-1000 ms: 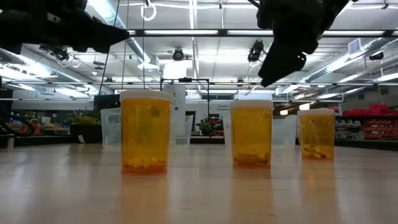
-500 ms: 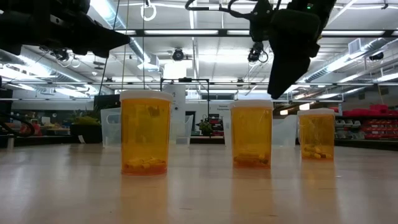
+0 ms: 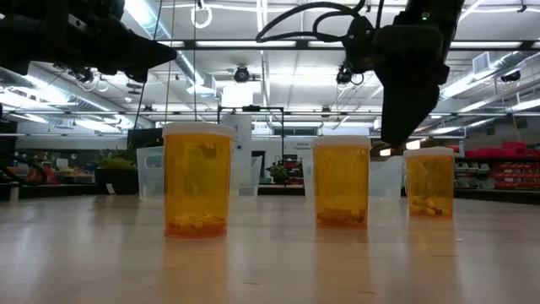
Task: Pick and place medicine bottles into bin by pill shape (circle, oval)
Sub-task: Put the big orange pill bottle into the right transparent bin
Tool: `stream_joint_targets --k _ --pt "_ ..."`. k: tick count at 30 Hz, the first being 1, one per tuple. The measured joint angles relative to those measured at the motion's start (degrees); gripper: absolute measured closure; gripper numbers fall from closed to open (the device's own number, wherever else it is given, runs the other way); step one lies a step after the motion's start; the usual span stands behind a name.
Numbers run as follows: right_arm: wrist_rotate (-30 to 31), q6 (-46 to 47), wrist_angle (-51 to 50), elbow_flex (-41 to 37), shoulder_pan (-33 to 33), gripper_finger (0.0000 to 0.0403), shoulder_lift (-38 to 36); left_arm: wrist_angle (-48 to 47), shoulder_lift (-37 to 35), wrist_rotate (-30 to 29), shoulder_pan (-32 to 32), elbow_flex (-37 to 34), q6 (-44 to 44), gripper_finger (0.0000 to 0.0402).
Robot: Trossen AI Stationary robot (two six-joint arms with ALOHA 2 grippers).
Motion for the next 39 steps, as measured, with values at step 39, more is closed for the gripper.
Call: stream_joint_targets --k 39 --pt "2.1 3.1 -1.9 -0.2 6.4 0.0103 6.5 -0.1 0.0 0.0 0.0 0.0 -0.1 0.0367"
